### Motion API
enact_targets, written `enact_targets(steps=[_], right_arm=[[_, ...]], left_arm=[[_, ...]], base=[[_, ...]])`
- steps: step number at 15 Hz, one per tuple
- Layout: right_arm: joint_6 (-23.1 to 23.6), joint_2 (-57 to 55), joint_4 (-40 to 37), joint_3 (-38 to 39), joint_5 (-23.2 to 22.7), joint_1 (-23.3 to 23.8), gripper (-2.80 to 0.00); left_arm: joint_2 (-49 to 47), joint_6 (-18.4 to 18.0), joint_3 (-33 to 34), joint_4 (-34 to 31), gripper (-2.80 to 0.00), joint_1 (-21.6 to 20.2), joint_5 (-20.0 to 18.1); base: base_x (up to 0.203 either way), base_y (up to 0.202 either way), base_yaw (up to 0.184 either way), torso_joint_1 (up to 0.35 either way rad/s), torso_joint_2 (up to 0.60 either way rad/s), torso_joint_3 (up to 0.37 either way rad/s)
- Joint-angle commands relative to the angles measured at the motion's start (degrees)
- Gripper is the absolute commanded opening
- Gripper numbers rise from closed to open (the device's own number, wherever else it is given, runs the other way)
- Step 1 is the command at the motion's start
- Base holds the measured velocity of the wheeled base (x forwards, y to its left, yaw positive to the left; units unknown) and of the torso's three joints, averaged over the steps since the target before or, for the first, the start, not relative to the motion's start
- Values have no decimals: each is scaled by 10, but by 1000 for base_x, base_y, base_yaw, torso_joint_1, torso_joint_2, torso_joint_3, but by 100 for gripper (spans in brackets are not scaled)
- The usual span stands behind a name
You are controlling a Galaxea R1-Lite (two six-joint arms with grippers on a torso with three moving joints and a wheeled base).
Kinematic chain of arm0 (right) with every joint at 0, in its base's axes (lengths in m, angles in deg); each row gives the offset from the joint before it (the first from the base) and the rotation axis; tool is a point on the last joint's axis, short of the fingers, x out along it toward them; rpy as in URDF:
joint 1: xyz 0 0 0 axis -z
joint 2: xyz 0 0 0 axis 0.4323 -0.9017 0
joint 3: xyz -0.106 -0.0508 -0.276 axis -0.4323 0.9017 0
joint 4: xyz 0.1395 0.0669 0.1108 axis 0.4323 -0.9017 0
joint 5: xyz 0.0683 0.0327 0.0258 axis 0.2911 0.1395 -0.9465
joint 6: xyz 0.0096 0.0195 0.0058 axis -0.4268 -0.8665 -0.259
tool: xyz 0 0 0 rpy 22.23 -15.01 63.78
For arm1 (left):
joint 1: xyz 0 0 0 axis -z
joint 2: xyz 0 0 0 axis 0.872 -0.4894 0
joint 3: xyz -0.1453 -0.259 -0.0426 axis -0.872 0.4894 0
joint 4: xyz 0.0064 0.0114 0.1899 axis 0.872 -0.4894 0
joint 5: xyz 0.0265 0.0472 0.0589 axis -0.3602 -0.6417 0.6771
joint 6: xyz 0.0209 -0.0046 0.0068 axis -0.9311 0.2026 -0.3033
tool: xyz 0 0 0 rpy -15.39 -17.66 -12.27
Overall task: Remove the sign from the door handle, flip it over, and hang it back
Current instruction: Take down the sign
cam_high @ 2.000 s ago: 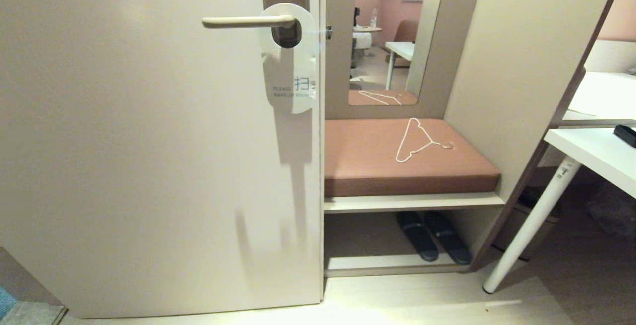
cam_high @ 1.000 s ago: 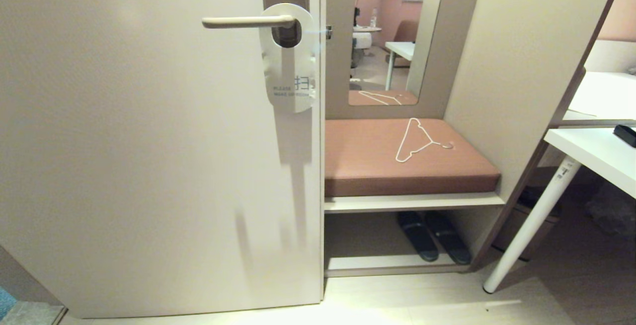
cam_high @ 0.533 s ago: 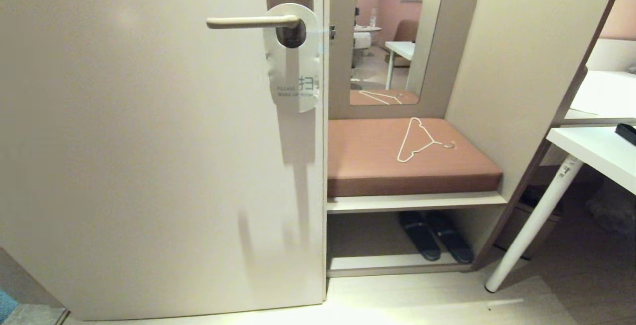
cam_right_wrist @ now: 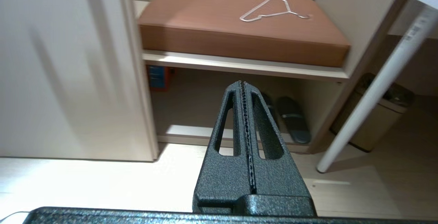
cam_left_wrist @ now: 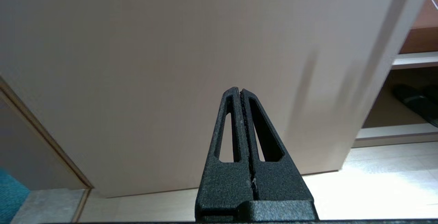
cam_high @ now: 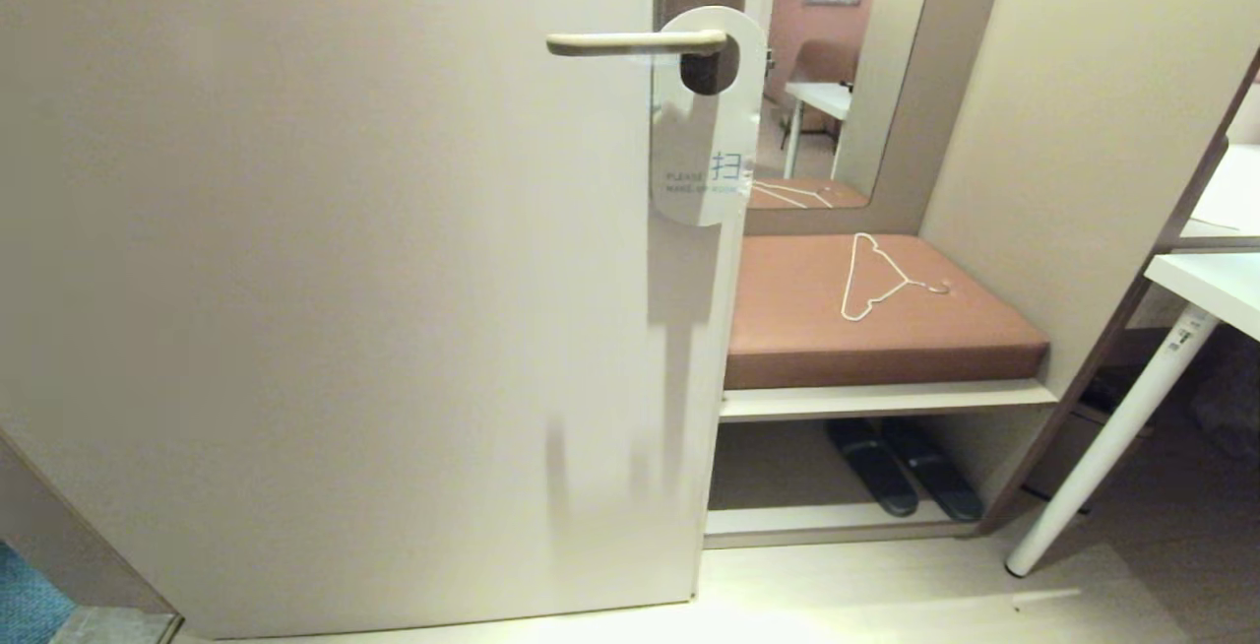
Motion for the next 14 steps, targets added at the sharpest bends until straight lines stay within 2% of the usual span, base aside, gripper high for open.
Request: enact_targets(steps=[1, 14], right_arm=[[0, -1, 0, 0, 0, -1, -280], [0, -1, 0, 0, 0, -1, -280]], left_arm=[[-1, -1, 0, 0, -280, 0, 0], [-1, 1, 0, 0, -280, 0, 2]], base=[[0, 154, 0, 0, 2, 6], [0, 9, 1, 0, 0, 1]])
